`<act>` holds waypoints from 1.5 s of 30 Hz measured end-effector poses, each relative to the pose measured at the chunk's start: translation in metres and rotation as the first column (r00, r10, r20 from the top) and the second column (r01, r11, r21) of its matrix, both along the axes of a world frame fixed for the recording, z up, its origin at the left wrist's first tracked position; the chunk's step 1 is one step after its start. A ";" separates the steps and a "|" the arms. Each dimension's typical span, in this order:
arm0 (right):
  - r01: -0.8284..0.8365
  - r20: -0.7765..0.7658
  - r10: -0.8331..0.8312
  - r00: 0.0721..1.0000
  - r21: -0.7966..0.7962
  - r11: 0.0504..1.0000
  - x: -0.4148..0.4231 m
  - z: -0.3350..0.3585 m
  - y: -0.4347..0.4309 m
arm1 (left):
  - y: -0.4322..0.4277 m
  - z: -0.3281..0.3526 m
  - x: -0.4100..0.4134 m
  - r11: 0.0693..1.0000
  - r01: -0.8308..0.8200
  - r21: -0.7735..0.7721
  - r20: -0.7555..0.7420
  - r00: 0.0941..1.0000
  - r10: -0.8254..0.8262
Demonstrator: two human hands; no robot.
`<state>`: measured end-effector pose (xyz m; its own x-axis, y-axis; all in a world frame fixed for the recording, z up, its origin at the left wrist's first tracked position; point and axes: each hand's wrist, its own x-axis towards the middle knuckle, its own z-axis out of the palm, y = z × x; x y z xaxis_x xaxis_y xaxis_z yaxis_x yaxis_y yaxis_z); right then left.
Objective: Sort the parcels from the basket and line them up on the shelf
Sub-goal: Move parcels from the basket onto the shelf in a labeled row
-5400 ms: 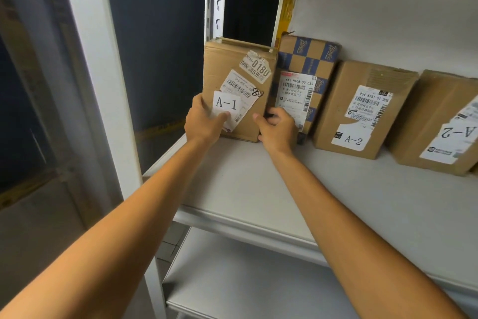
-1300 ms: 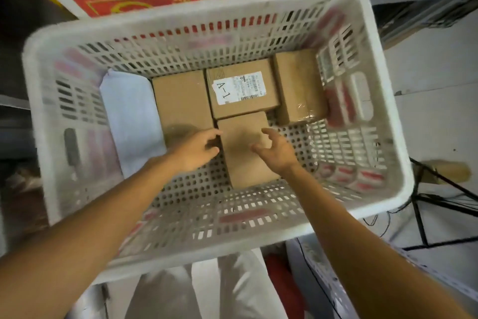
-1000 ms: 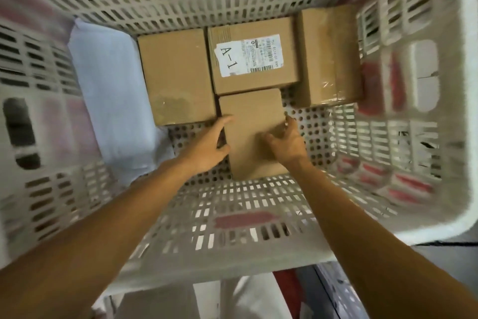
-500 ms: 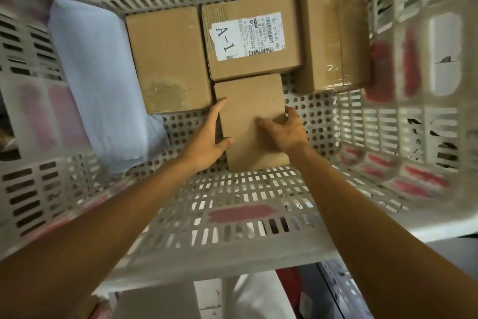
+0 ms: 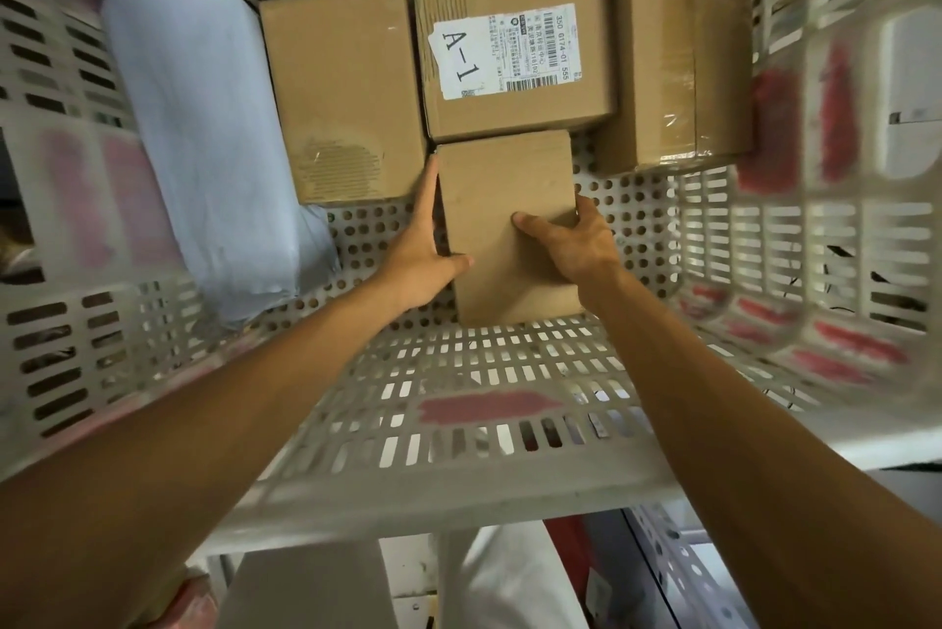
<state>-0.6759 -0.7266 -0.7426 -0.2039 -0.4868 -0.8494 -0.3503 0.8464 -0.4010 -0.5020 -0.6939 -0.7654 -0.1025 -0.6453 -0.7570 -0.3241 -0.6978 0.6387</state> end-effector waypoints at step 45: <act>0.058 0.299 0.325 0.897 -0.809 0.585 0.235 0.422 0.057 | 0.072 0.467 0.228 0.668 -0.247 -0.702 0.091 0.899 0.428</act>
